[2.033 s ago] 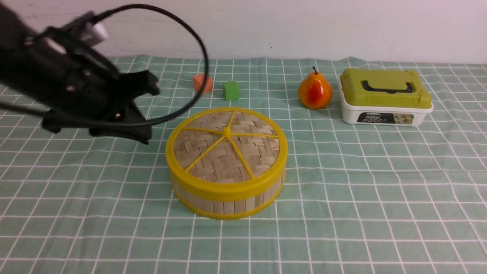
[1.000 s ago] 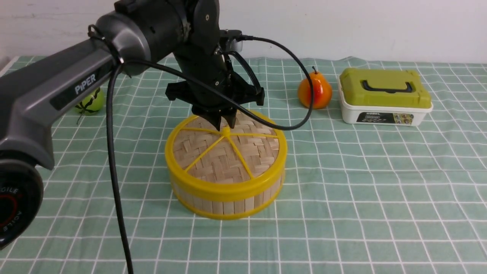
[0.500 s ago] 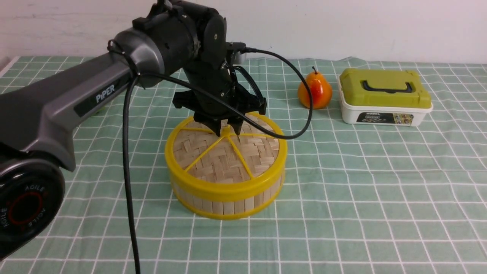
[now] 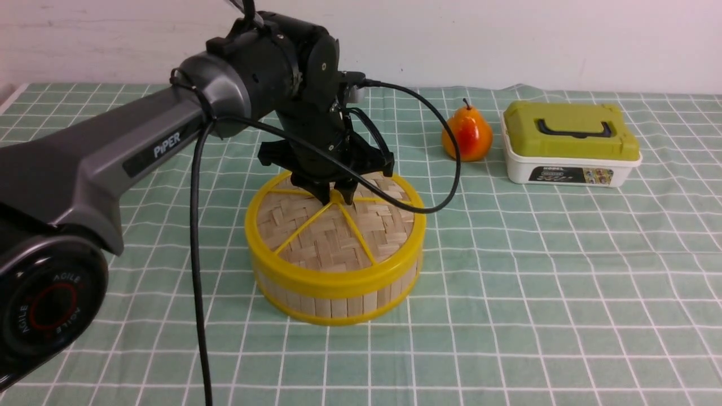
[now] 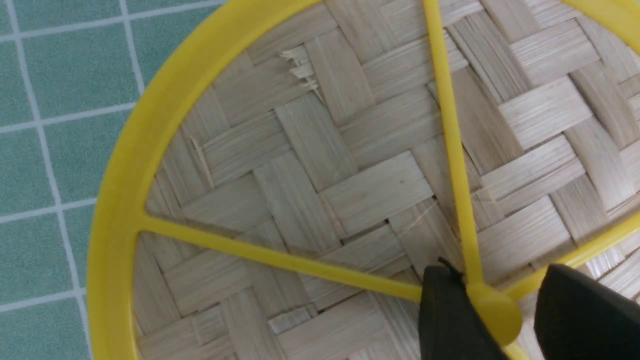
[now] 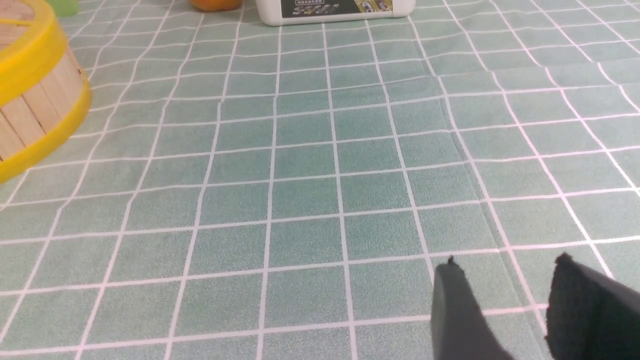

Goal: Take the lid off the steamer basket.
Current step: Use the left arm to lift the lid of the steamer, then use the left arm to place the steamer lid on the table

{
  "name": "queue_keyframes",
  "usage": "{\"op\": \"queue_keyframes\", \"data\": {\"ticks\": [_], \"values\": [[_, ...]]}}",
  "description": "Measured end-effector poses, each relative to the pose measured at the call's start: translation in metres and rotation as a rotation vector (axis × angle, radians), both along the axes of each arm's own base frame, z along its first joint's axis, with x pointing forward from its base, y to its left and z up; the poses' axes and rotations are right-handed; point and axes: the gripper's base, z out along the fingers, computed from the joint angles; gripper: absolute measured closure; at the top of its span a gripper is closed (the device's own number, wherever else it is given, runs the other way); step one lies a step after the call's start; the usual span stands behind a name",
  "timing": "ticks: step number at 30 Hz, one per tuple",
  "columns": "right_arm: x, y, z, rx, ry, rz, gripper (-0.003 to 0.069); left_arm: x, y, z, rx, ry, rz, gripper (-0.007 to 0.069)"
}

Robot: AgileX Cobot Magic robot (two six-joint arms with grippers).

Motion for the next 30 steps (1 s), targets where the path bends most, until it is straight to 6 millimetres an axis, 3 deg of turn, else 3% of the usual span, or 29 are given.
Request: {"op": "queue_keyframes", "data": {"ticks": [7,11,20,24,30], "values": [[0.0,0.0,0.0,0.0,0.0,0.0,0.0418,0.0,0.001,0.0,0.007,0.0,0.0,0.044],[0.0,0.0,0.0,0.0,0.0,0.0,0.0418,0.0,0.001,0.0,0.013,0.005,0.0,0.0512],[0.0,0.0,0.0,0.0,0.0,0.0,0.0418,-0.001,0.001,0.001,0.012,0.003,0.0,0.0512],[0.0,0.0,0.0,0.0,0.0,0.0,0.0418,-0.009,0.007,0.02,0.021,-0.007,0.002,0.0512],[0.0,0.0,0.0,0.0,0.0,0.0,0.0418,-0.036,0.032,0.086,0.09,-0.119,0.02,0.0512]]}}
